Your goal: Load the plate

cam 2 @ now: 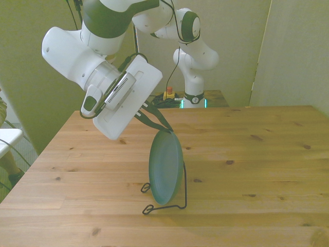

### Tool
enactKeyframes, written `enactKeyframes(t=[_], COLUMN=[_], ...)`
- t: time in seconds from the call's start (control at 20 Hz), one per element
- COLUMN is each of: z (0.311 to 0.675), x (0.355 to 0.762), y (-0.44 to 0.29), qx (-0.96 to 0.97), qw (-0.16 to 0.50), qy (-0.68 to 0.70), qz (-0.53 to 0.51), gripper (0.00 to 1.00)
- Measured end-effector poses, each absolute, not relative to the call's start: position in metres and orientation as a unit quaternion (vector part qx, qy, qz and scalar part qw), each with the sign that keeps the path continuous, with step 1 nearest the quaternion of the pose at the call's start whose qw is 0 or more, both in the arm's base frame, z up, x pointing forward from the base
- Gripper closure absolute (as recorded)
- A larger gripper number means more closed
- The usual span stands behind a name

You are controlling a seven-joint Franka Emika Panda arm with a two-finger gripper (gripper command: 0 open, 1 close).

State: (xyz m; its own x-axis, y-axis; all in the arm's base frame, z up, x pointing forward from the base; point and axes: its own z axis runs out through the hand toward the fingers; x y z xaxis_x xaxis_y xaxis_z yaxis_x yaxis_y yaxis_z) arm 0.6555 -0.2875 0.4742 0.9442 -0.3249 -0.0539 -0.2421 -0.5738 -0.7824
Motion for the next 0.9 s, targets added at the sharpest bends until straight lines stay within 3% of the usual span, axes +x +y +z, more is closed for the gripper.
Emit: enactKeyframes(t=[0.65,0.9], z=[0.479,0.525], x=[0.658,0.641], y=[-0.298,-0.306], qx=[-0.885,-0.890], qw=[0.429,0.415], qy=[0.169,0.162], qz=[-0.056,-0.093], gripper=[0.00,0.00])
